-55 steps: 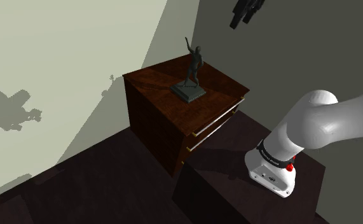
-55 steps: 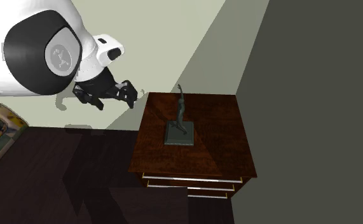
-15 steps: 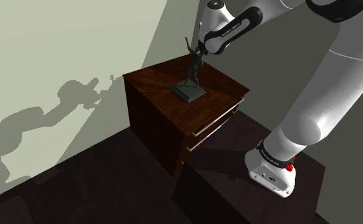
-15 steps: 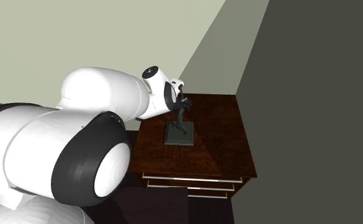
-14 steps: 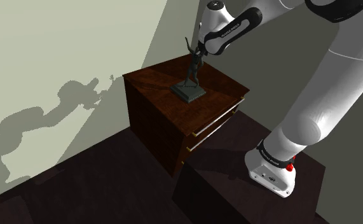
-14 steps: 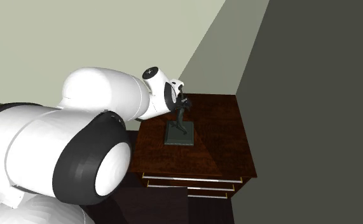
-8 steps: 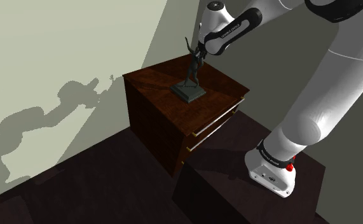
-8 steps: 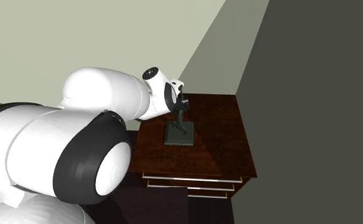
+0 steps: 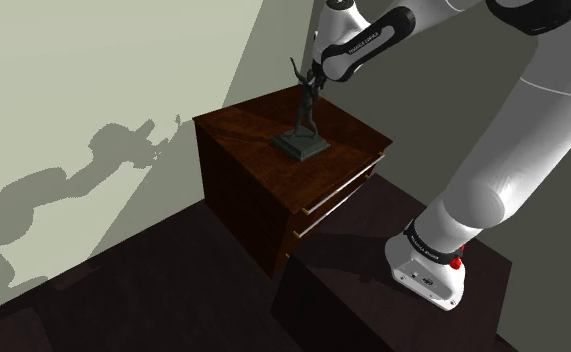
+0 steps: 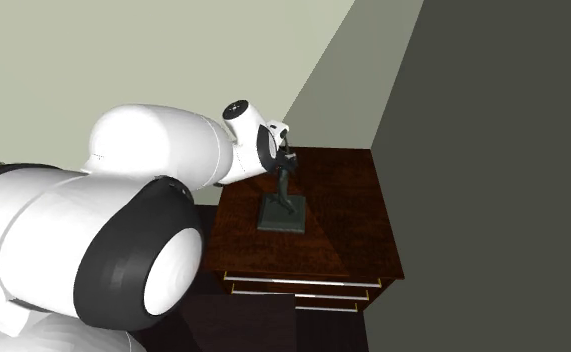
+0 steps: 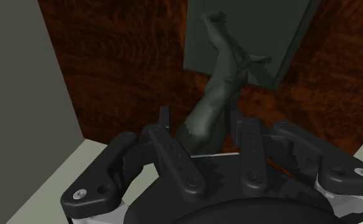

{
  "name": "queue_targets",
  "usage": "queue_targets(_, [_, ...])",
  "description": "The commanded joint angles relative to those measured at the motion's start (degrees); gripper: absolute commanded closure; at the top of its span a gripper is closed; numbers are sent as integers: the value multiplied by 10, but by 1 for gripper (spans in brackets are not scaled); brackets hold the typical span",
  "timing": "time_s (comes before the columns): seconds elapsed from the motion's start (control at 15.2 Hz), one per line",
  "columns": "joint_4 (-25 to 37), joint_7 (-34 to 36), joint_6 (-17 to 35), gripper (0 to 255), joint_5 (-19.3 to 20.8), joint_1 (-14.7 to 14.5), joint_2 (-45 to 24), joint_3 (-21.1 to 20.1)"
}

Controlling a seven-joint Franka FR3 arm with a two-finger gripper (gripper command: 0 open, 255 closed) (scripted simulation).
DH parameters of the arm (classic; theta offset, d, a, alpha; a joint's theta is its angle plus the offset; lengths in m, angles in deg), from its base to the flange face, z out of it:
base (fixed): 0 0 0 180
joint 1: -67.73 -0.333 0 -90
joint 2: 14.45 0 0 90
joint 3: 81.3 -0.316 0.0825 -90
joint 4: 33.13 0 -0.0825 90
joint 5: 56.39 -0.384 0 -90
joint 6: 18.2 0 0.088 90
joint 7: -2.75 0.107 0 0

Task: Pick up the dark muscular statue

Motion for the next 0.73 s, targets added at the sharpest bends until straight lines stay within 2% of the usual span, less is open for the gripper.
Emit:
queue_targets(0.0, [3, -9, -12, 255, -7, 1, 11, -2])
queue_targets(0.66, [28, -46, -78, 255, -36, 0, 55, -9])
